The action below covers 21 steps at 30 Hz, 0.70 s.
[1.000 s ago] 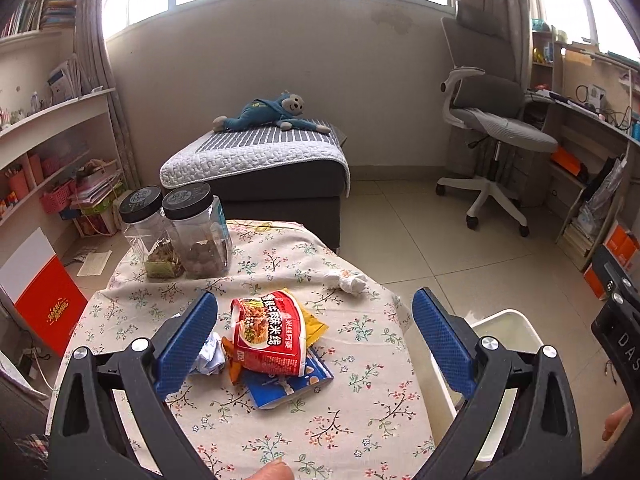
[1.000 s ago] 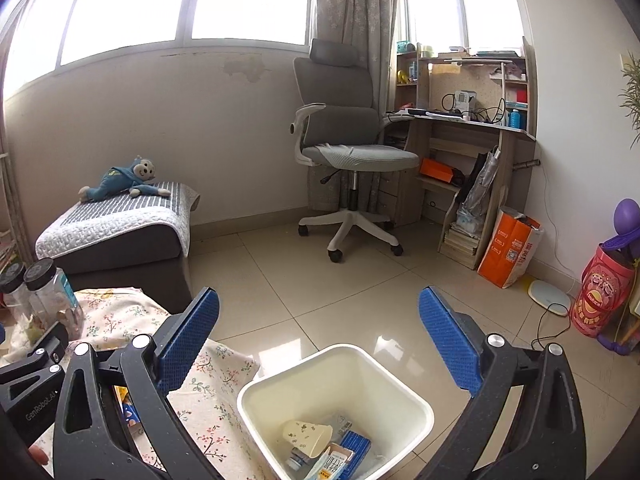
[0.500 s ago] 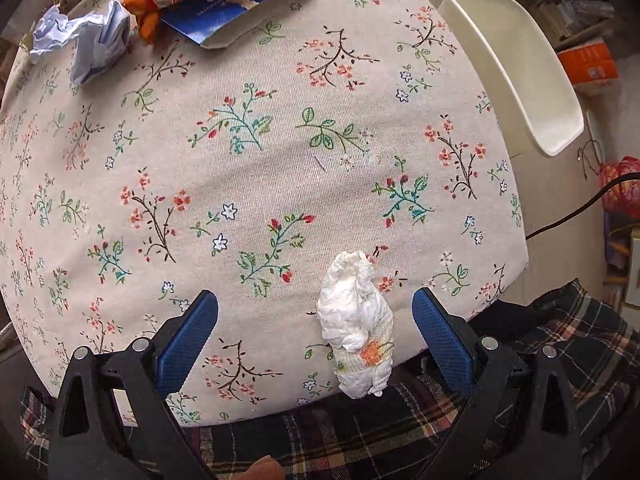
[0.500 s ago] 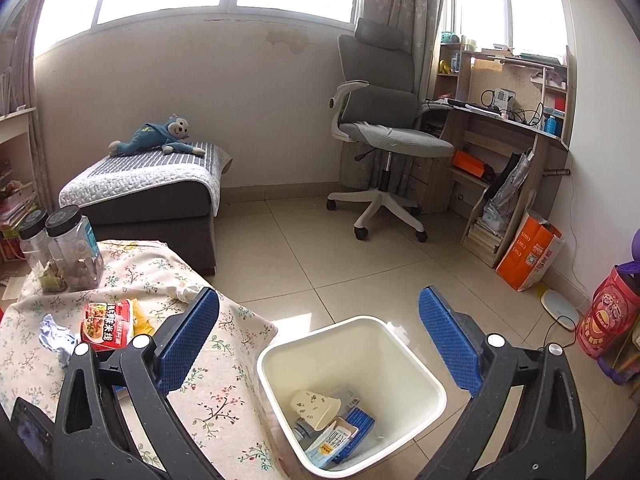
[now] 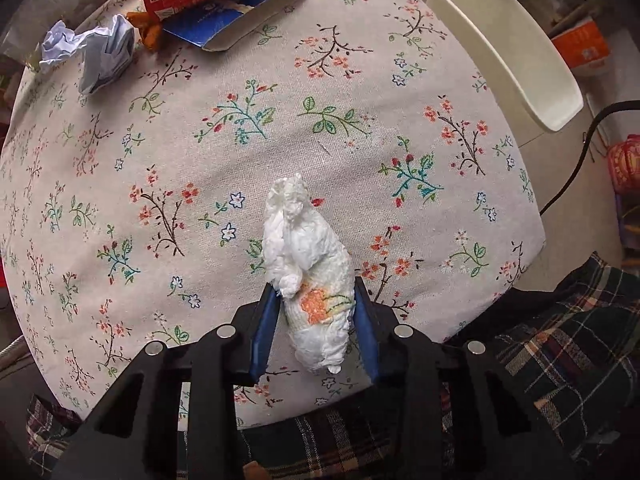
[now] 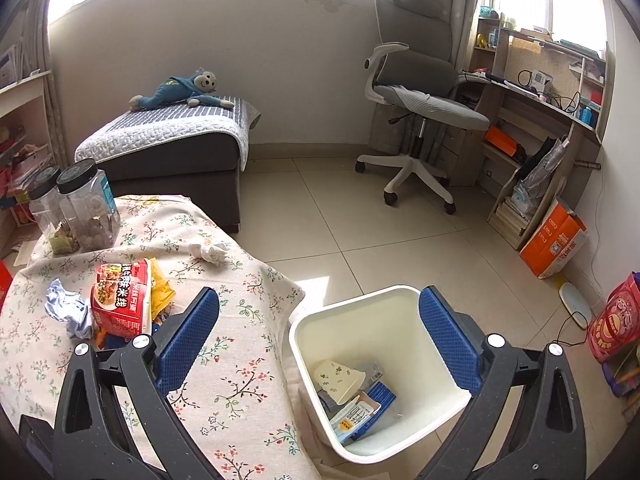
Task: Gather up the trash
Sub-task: 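Grasp the white tissue with the left tool and lift it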
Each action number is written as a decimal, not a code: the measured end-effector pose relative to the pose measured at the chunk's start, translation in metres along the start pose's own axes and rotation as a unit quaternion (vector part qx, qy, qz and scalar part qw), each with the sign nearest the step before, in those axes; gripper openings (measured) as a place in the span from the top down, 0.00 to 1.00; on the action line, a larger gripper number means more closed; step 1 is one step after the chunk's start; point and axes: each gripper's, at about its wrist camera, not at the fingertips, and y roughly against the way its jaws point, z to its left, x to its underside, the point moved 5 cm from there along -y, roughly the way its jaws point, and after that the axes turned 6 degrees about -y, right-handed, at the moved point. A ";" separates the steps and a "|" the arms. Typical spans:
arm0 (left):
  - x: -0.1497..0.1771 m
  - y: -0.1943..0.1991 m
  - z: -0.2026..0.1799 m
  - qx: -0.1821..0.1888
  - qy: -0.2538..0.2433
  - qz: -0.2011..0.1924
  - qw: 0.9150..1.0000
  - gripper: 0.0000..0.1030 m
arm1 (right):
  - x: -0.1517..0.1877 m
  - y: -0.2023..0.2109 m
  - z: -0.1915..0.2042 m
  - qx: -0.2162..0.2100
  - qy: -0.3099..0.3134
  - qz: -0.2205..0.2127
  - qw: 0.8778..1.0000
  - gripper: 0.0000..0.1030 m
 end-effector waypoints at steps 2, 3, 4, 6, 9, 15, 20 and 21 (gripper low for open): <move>-0.005 0.013 0.025 -0.017 0.023 -0.032 0.999 0.65 | 0.004 -0.011 0.018 -0.017 0.001 0.019 1.000 0.07; -0.009 0.022 0.039 -0.022 0.040 -0.052 0.998 0.65 | 0.005 -0.016 0.027 -0.027 0.003 0.026 0.999 0.07; -0.013 0.033 0.054 -0.025 0.057 -0.076 0.995 0.65 | 0.007 -0.020 0.038 -0.042 0.006 0.032 0.999 0.07; -0.021 0.060 0.085 -0.031 0.095 -0.123 0.987 0.65 | 0.009 -0.029 0.061 -0.069 0.015 0.048 0.996 0.07; -0.036 0.105 0.126 -0.035 0.143 -0.193 0.970 0.65 | 0.015 -0.044 0.092 -0.116 0.008 0.084 0.990 0.07; -0.092 0.167 0.196 -0.047 0.177 -0.283 0.941 0.65 | 0.022 -0.073 0.149 -0.155 -0.004 0.132 0.979 0.07; -0.095 0.161 0.214 -0.030 0.180 -0.314 0.932 0.65 | 0.031 -0.097 0.178 -0.154 0.005 0.160 0.975 0.07; -0.095 0.159 0.216 -0.029 0.178 -0.313 0.933 0.65 | 0.033 -0.100 0.181 -0.152 0.009 0.162 0.975 0.07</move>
